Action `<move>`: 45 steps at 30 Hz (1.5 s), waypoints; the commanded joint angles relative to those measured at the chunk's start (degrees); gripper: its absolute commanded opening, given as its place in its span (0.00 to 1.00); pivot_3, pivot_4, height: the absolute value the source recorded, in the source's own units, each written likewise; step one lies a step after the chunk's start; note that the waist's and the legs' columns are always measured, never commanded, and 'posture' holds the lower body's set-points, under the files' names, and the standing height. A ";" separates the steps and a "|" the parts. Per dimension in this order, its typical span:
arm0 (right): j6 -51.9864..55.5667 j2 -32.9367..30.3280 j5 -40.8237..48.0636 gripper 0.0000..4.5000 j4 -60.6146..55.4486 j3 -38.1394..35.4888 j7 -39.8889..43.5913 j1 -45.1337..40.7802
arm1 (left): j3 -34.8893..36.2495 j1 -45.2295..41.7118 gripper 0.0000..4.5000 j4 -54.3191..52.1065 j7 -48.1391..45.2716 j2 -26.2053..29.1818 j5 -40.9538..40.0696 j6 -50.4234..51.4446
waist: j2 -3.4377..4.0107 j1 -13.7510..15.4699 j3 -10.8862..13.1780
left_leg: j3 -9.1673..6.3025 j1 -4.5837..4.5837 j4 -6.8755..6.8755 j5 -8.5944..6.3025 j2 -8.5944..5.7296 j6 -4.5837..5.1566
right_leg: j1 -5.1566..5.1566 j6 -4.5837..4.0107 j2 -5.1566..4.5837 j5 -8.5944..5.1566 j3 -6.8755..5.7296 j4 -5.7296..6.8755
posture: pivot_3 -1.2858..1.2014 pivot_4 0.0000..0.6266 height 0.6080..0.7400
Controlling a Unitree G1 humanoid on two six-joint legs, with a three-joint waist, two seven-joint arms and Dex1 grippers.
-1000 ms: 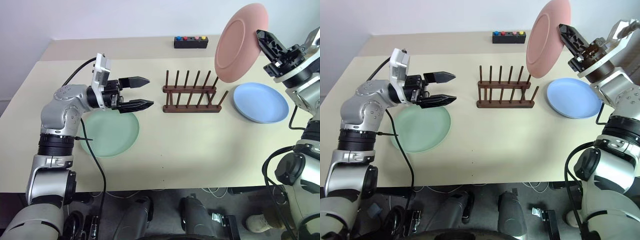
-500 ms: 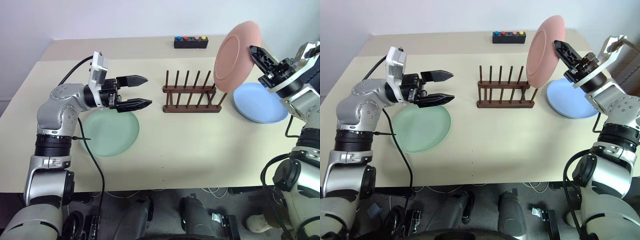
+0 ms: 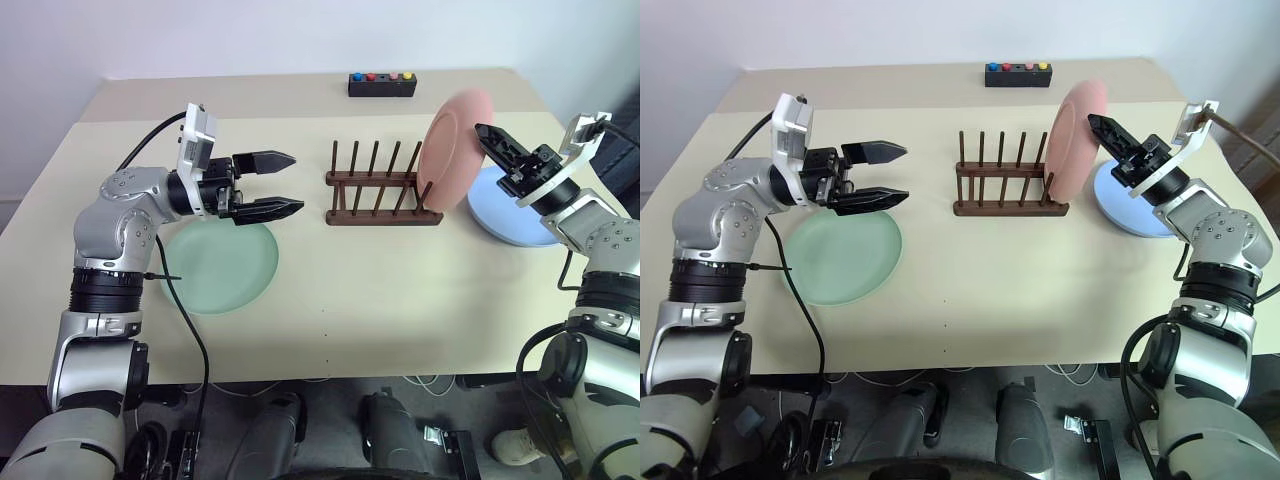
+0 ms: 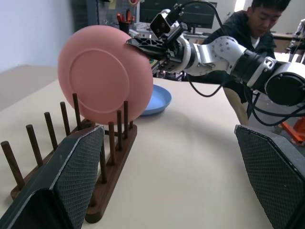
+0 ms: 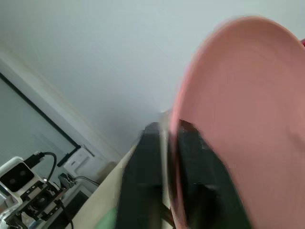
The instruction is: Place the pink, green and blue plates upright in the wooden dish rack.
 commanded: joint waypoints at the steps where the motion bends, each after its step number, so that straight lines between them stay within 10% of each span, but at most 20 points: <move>1: -0.46 -0.73 0.43 0.52 -2.38 -0.44 1.20 -0.54 | 0.99 -0.41 1.00 -1.78 0.13 0.47 -0.88 0.01 | 0.00 -0.01 0.00 | 0.00 0.00 0.00 0.00 0.00 0.00 | 0.00 0.00 0.00 0.00 0.00 0.00 | 0.52 0.24 1.00; 6: -1.38 -1.67 0.57 0.99 -3.99 -1.14 1.26 -1.24 | 1.08 -0.14 1.00 -2.02 0.11 0.54 -1.00 0.11 | 0.00 0.06 0.00 | 0.00 0.00 0.00 0.00 0.00 0.00 | 0.00 0.00 0.00 0.00 0.00 0.00 | 0.52 0.24 1.00; 19: -5.37 -5.98 4.18 0.99 -14.84 -6.80 -2.05 -5.70 | 0.52 -0.35 1.00 -1.55 -0.26 -0.09 -0.66 -0.22 | 0.01 0.18 0.01 | 0.00 0.00 -0.01 -0.01 0.00 0.01 | -0.01 0.00 -0.01 0.00 0.02 0.00 | 0.52 0.24 1.00; 28: -16.39 -18.51 -8.21 0.99 -25.51 -1.22 10.85 12.63 | 0.40 -2.74 1.00 2.51 -0.74 -0.71 0.92 -3.52 | 0.01 0.24 -0.01 | 0.11 0.00 0.05 -0.01 -0.03 0.02 | 0.04 0.10 -0.01 0.04 0.04 -0.06 | 0.52 0.24 1.00; 45: -13.14 -19.22 -4.88 0.99 -46.59 -0.71 9.40 28.99 | -0.37 -4.94 1.00 6.85 -3.46 5.84 5.57 -3.59 | 0.02 0.32 -0.01 | 0.26 0.07 0.01 -0.04 0.05 0.05 | 0.02 0.10 -0.02 0.05 0.15 -0.07 | 0.52 0.24 1.00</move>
